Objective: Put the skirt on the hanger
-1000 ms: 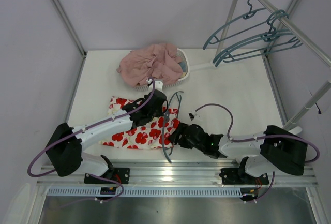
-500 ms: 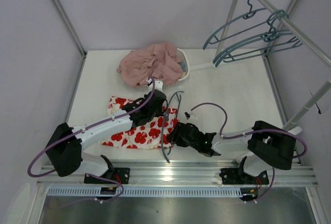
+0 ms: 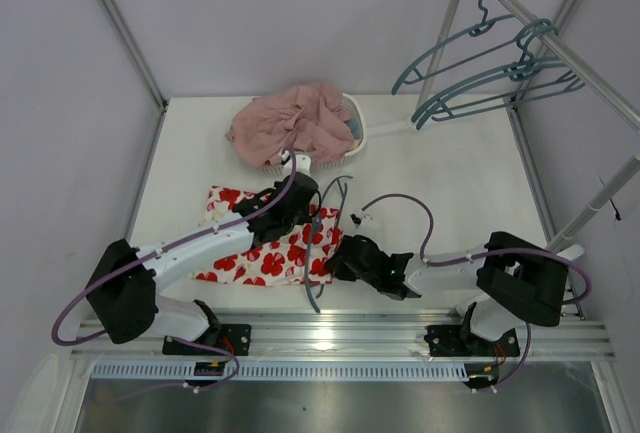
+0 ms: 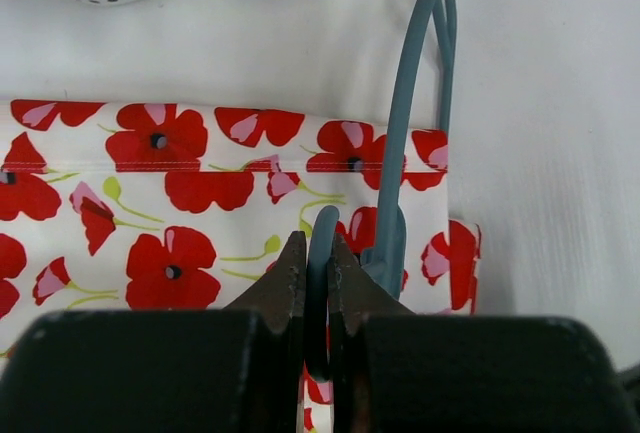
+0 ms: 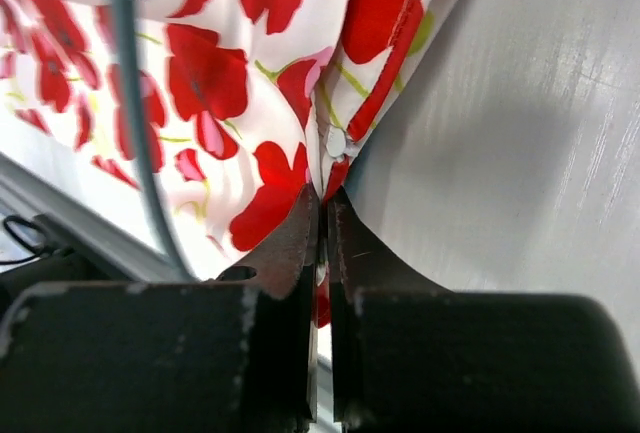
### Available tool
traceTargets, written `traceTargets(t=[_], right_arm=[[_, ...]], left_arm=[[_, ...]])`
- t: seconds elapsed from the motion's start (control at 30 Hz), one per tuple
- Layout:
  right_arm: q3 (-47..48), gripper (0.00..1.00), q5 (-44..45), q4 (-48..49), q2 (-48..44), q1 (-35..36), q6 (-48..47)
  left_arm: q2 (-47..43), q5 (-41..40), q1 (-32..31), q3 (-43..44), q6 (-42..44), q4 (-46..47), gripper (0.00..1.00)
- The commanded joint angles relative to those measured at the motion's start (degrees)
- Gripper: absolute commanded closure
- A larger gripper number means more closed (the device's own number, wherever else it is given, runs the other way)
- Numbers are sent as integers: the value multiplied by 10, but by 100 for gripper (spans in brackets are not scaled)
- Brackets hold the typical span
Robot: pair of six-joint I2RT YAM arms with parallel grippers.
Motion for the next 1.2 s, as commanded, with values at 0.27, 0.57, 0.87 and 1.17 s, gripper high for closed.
traceTargets(t=[0.27, 0.57, 0.87, 1.17], right_arm=[[23, 100, 53, -50, -176, 7, -40], [6, 100, 97, -143, -261, 22, -44], [-62, 100, 97, -199, -344, 30, -24], [-112, 100, 62, -164, -344, 26, -51]], left_arm=[[11, -18, 25, -39, 7, -28, 100], [3, -17, 38, -42, 10, -31, 100], [-24, -32, 49, -47, 22, -52, 100], [-42, -42, 53, -44, 22, -78, 100]])
